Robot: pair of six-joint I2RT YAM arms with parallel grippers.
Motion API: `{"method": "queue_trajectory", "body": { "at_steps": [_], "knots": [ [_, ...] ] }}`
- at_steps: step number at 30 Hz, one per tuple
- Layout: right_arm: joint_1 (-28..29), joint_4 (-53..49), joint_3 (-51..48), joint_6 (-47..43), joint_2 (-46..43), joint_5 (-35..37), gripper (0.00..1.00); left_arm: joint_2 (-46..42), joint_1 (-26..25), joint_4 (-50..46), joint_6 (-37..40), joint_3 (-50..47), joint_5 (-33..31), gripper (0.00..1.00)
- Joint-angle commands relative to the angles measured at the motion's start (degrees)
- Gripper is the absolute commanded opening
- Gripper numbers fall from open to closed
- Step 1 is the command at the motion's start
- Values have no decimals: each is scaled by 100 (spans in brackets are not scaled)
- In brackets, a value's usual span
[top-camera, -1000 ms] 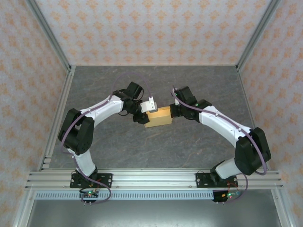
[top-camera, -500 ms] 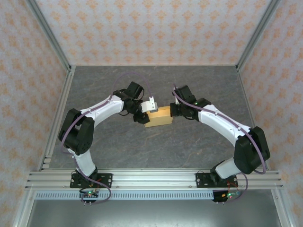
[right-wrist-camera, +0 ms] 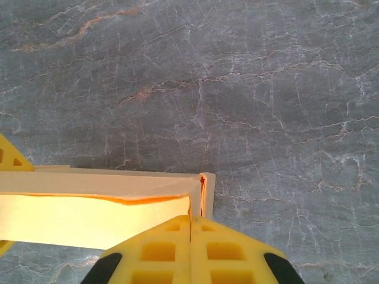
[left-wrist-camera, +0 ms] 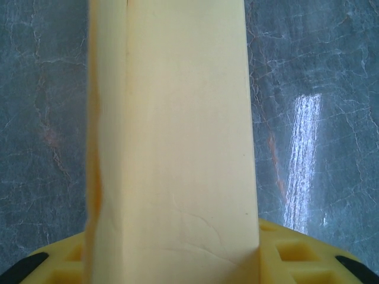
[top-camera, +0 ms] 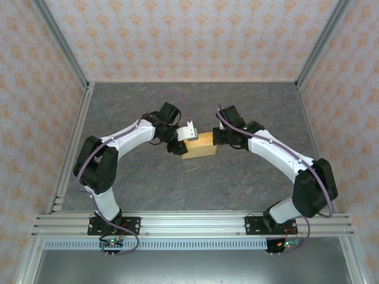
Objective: Fold the paper box
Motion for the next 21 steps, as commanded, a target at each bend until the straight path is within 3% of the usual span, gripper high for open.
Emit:
{"method": "queue_trajectory", "body": {
  "at_steps": [1, 21],
  "knots": [
    [48, -193, 342, 75, 35, 67, 2, 110, -13, -194, -67, 139, -360, 34],
    [47, -155, 45, -40, 194, 166, 2, 164, -13, -253, -62, 194, -396, 33]
  ]
}}
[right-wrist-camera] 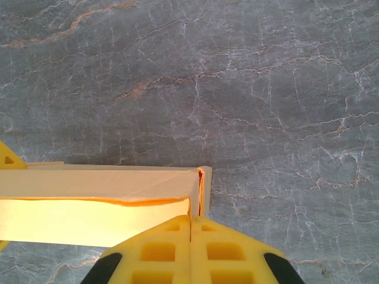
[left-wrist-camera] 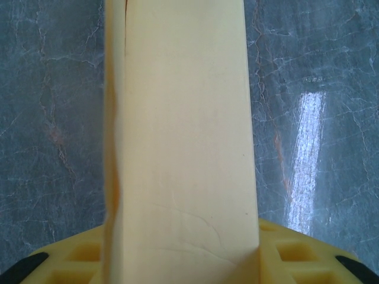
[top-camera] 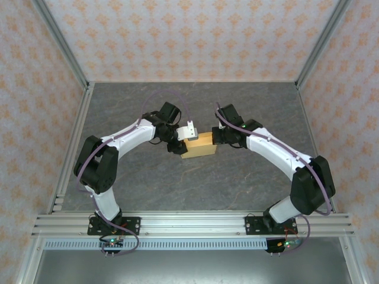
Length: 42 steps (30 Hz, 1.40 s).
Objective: Fold the paper box
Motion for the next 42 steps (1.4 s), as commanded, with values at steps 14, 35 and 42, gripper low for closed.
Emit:
{"method": "queue_trajectory", "body": {
  "at_steps": [14, 35, 42],
  "knots": [
    [47, 212, -484, -170, -77, 194, 2, 155, -12, -250, -94, 172, -313, 34],
    [47, 105, -307, -137, -255, 340, 0, 108, -7, -242, -205, 192, -270, 49],
    [54, 94, -346, -115, -297, 332, 0, 22, 29, -193, -299, 148, -227, 60]
  ]
}}
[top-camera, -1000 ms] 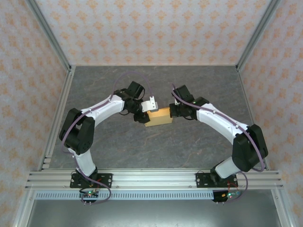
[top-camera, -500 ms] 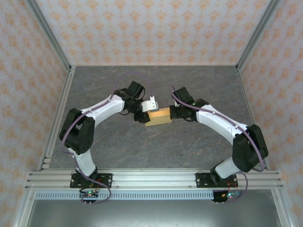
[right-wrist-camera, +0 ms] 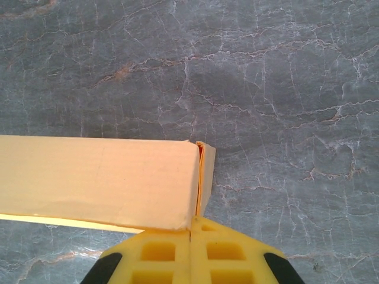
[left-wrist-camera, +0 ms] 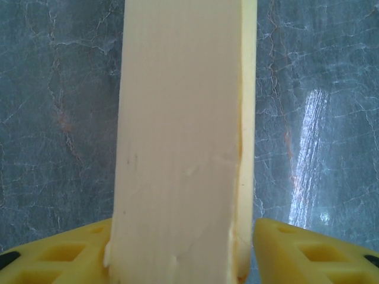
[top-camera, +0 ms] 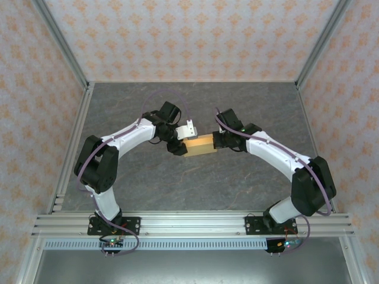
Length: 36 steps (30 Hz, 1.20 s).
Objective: Fold the paper box
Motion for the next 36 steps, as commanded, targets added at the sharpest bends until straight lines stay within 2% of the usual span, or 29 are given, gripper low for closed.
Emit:
{"method": "queue_trajectory", "body": {
  "at_steps": [1, 11, 18, 23, 26, 33, 36],
  "knots": [
    [10, -105, 39, 41, -215, 183, 0, -19, 29, -130, -90, 78, -74, 61],
    [10, -118, 74, 50, -148, 186, 0, -435, 153, 56, -500, -140, -24, 72],
    [10, -100, 83, 58, -107, 154, 0, -1105, 196, 642, -1457, -649, -166, 73],
    [10, -82, 72, 59, -115, 150, 0, -1693, 180, 1249, -2772, -1158, -645, 69],
    [10, -63, 67, 66, -122, 118, 0, -1874, 129, 1361, -3310, -1423, -1006, 65],
    [10, -58, 55, 65, -141, 114, 0, -1935, -193, 1443, -3498, -1628, -1147, 62],
    [14, -74, 56, 65, -164, 125, 0, -1769, -328, 1332, -3437, -1459, -1293, 56]
  ]
}}
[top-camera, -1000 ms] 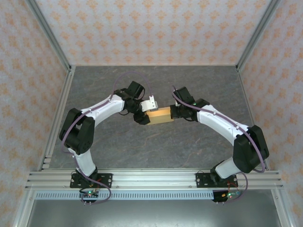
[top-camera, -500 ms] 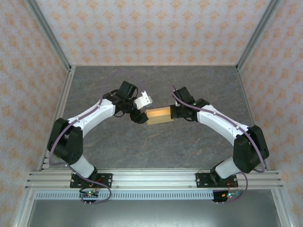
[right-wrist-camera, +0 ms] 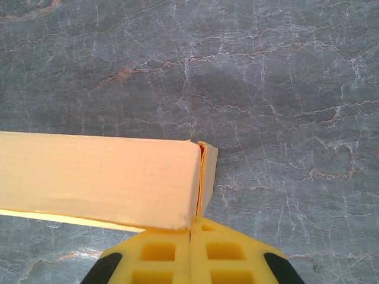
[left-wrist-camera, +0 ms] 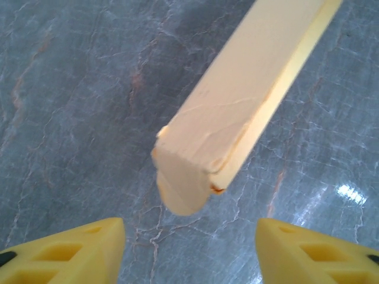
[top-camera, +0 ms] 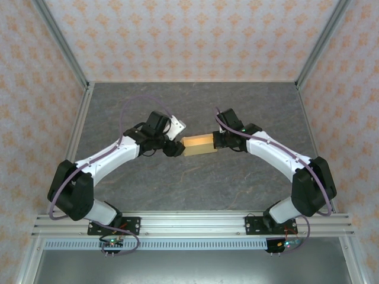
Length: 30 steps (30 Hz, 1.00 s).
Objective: Fold the paper box
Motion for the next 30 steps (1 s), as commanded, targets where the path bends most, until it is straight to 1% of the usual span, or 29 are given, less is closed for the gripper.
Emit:
{"method": "queue_trajectory", "body": {
  "at_steps": [1, 5, 12, 16, 24, 30],
  "knots": [
    [15, -74, 49, 69, -162, 129, 0, 159, -160, 26, -105, 220, -413, 53],
    [10, -74, 52, 69, -169, 130, 0, 374, -247, -141, -21, 472, -648, 40],
    [11, -65, 47, 62, -165, 102, 0, 508, -243, -182, 50, 574, -728, 23],
    [10, -65, 47, 71, -163, 92, 0, 592, -246, -252, 51, 650, -788, 15],
    [15, 12, -32, 123, -169, 111, 0, 549, -243, -266, -198, 715, -782, 7],
    [25, 92, -84, 162, -172, 103, 0, 557, -246, -299, -685, 773, -748, 4]
  ]
}}
